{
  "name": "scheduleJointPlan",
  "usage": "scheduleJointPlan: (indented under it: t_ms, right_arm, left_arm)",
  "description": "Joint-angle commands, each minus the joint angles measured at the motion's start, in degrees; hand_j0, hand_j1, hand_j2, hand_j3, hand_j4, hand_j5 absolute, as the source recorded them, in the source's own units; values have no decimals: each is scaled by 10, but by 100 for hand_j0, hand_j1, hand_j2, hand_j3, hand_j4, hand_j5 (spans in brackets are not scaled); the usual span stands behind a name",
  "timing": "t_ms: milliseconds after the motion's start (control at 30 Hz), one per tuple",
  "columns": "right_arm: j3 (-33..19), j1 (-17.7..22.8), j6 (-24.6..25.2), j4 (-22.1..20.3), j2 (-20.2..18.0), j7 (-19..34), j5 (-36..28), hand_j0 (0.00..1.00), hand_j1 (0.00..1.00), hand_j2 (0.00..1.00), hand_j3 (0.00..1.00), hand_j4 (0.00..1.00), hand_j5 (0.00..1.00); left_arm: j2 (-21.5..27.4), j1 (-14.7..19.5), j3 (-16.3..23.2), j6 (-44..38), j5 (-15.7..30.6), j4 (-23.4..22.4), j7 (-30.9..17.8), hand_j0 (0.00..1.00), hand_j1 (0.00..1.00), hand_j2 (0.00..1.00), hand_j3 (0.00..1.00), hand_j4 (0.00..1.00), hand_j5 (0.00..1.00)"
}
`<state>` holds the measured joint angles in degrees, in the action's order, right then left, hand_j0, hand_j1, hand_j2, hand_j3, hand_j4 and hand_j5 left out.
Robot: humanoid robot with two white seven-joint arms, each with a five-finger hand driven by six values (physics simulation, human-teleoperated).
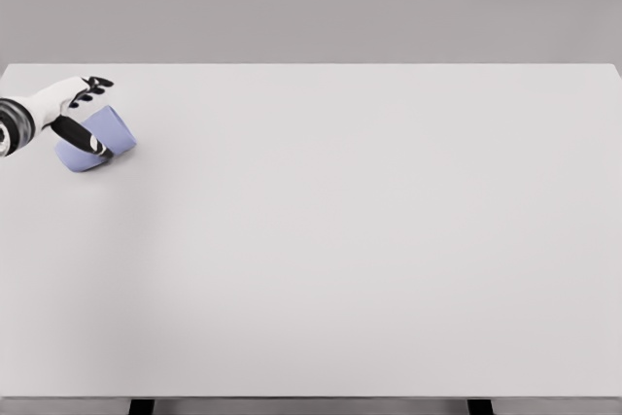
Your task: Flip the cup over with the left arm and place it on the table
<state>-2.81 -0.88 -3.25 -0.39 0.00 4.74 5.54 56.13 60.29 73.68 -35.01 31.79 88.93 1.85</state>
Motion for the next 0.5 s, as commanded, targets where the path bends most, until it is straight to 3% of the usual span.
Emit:
scheduleJointPlan:
  t_ms: [0, 233, 467]
  right_arm:
    - [0, 0, 0, 0, 0, 0, 0, 100, 100, 100, 100, 100, 100]
    - [0, 0, 0, 0, 0, 0, 0, 100, 100, 100, 100, 100, 100]
    - [0, -1, 0, 0, 0, 0, 0, 100, 100, 100, 100, 100, 100]
  left_arm:
    - [-5, 0, 0, 0, -4, -6, 18, 100, 100, 100, 100, 100, 100]
    - [-25, -22, -1, 0, -6, -34, 21, 100, 100, 100, 100, 100, 100]
    - [-36, -32, -1, 0, -4, -50, 73, 100, 100, 100, 100, 100, 100]
